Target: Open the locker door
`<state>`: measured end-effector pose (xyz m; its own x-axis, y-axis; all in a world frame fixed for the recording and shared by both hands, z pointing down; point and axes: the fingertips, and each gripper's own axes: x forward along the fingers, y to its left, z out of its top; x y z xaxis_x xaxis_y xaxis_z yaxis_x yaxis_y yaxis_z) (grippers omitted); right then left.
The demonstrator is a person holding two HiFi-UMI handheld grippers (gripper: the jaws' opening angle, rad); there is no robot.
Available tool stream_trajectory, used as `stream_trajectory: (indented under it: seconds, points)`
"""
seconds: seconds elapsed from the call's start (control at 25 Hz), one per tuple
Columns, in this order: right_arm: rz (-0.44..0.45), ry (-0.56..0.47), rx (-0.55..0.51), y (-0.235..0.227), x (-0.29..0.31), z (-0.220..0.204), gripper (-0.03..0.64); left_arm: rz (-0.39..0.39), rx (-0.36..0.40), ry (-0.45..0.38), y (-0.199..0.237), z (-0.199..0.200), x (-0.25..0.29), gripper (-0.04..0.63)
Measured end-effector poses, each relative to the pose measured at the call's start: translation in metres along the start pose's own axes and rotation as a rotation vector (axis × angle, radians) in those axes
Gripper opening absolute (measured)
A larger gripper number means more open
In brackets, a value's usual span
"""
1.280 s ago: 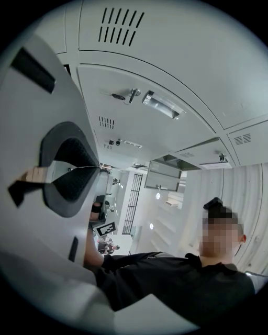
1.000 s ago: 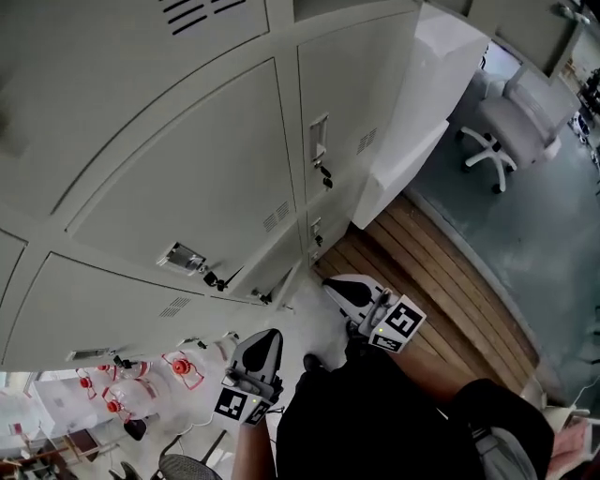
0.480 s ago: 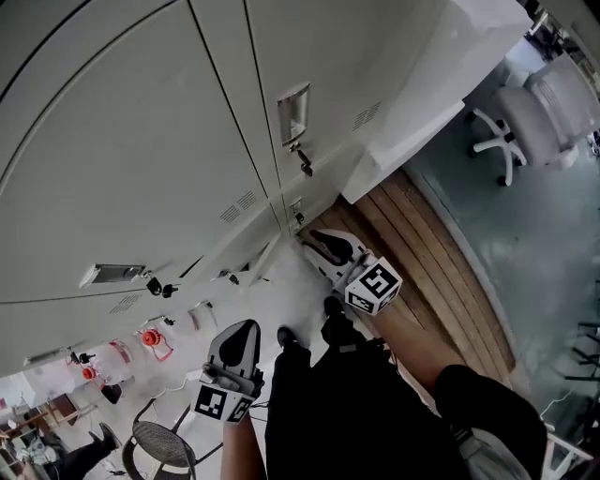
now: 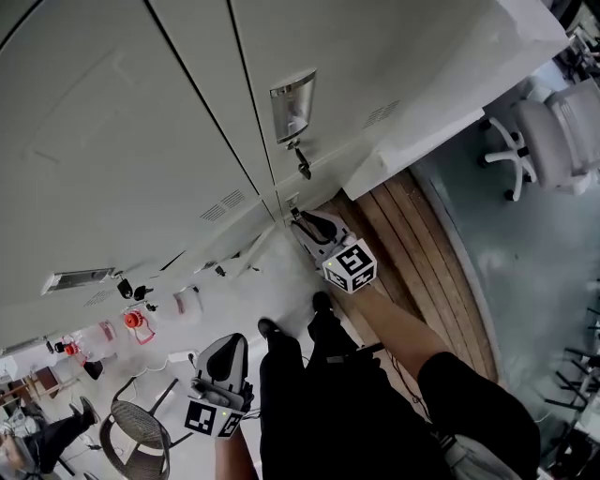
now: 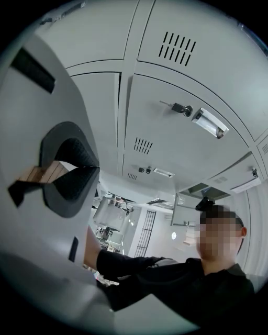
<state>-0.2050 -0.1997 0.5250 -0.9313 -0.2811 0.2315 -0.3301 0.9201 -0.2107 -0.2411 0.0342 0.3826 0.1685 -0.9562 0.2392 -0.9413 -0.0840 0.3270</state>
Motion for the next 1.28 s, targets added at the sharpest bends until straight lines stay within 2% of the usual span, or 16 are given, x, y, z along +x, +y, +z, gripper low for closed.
stream_trajectory:
  seconds: [0.28, 0.6, 0.92, 1.28]
  points:
    - [-0.019, 0.071, -0.05, -0.018, 0.023, -0.041, 0.104, 0.061, -0.03, 0.007, -0.007, -0.014, 0.0, 0.017]
    - [-0.049, 0.078, -0.06, -0.035, 0.049, -0.052, 0.104, 0.107, -0.049, 0.023, -0.012, -0.028, -0.004, 0.017]
    - [-0.032, 0.099, -0.098, -0.04, 0.066, -0.062, 0.104, 0.097, -0.058, 0.041, -0.016, -0.037, 0.009, 0.017]
    - [0.038, 0.103, -0.182, -0.034, 0.071, -0.06, 0.094, 0.098, -0.07, 0.044, -0.018, -0.04, 0.013, 0.017]
